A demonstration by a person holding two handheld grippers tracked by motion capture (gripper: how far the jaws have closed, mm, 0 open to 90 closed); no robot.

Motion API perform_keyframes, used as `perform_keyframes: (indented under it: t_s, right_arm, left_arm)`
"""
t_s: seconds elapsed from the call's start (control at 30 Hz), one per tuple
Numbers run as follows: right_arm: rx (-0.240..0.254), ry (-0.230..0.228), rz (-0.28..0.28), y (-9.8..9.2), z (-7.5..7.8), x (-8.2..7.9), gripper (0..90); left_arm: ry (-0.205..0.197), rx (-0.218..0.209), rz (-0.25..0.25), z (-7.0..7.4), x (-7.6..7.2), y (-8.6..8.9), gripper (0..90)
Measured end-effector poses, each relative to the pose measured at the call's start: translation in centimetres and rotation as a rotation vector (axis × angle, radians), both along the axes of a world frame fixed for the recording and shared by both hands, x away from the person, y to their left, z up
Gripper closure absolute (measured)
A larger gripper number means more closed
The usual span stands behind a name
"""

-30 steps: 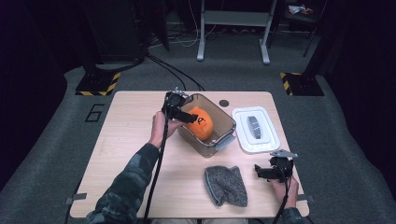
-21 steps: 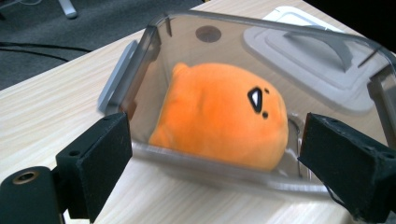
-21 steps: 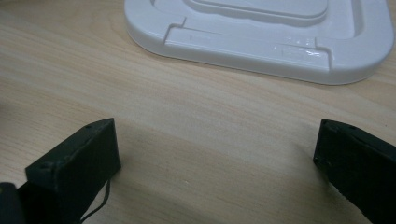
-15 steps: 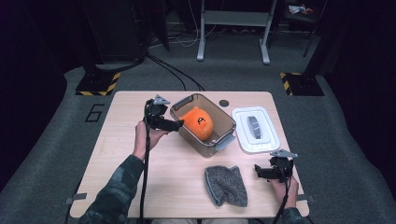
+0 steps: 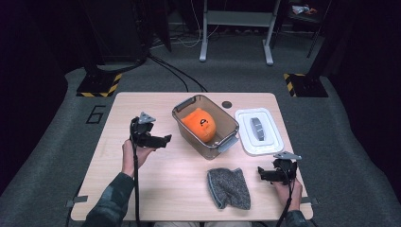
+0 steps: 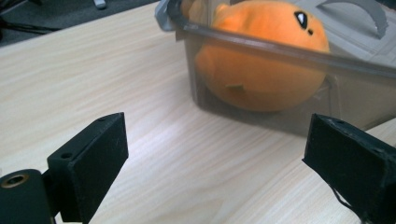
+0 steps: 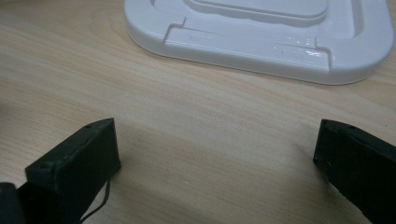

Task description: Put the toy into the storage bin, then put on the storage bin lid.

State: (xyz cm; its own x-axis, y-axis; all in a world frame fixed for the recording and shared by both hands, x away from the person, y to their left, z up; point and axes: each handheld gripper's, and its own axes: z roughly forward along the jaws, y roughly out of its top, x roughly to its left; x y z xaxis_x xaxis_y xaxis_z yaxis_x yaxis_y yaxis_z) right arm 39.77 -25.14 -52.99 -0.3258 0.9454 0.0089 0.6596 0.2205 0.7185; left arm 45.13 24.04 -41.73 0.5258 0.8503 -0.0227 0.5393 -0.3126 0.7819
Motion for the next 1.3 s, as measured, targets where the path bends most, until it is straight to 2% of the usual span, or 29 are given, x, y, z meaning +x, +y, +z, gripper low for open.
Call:
perform_keyframes:
  t_s: [0.33,0.6,0.7,0.73,0.77,0.83,0.87,0.9,0.93,1.0,1.03,1.07,1.2,1.3]
  right_arm:
    - [0.000,0.000,0.000,0.0,0.0,0.0,0.0]
    - [0.000,0.000,0.000,0.0,0.0,0.0,0.0]
    - [0.000,0.000,0.001,0.0,0.0,0.0,0.0]
    - [0.000,0.000,0.001,0.0,0.0,0.0,0.0]
    - [0.002,0.002,0.000,0.0,0.0,0.0,0.0]
    - [0.002,0.003,-0.001,0.0,0.0,0.0,0.0]
    - [-0.001,0.001,0.006,0.0,0.0,0.1,0.0]
    - [0.000,0.002,0.004,0.0,0.0,0.1,0.0]
    - [0.000,0.002,0.004,0.0,0.0,0.1,0.0]
    - [0.000,0.002,0.005,0.0,0.0,0.1,0.0]
    - [-0.001,0.001,0.007,0.0,0.0,0.1,0.0]
    - [-0.008,0.001,0.013,-0.1,0.0,0.1,0.0]
    - [-0.009,0.013,0.030,0.0,0.1,0.4,0.0]
    - [-0.021,0.051,0.046,-0.1,0.5,0.7,0.0]
  left_arm:
    - [0.043,-0.010,0.039,-2.8,-1.3,1.7,4.5]
    - [0.097,0.002,0.086,-6.7,-2.3,3.0,3.6]
    - [0.102,0.007,0.103,-8.2,-2.4,3.4,3.6]
    - [0.108,0.013,0.108,-8.7,-2.4,3.5,3.7]
    - [0.113,0.037,0.116,-9.4,-2.3,3.6,4.0]
    - [0.155,0.036,0.109,-10.0,-2.1,3.8,3.0]
    - [0.157,0.036,0.105,-10.4,-2.0,4.0,2.8]
    - [0.111,0.039,0.138,-10.7,-2.1,4.1,2.6]
    - [0.111,0.039,0.138,-10.7,-2.1,4.1,4.0]
    - [0.074,0.066,0.143,-11.2,-2.4,3.9,3.9]
    - [0.068,0.083,0.126,-11.2,-2.4,4.0,3.6]
    - [0.057,0.069,0.134,-11.3,-2.5,4.1,3.0]
    - [0.057,0.068,0.125,-11.3,-2.5,4.1,2.5]
    - [0.063,0.071,0.118,-11.3,-2.4,4.1,2.0]
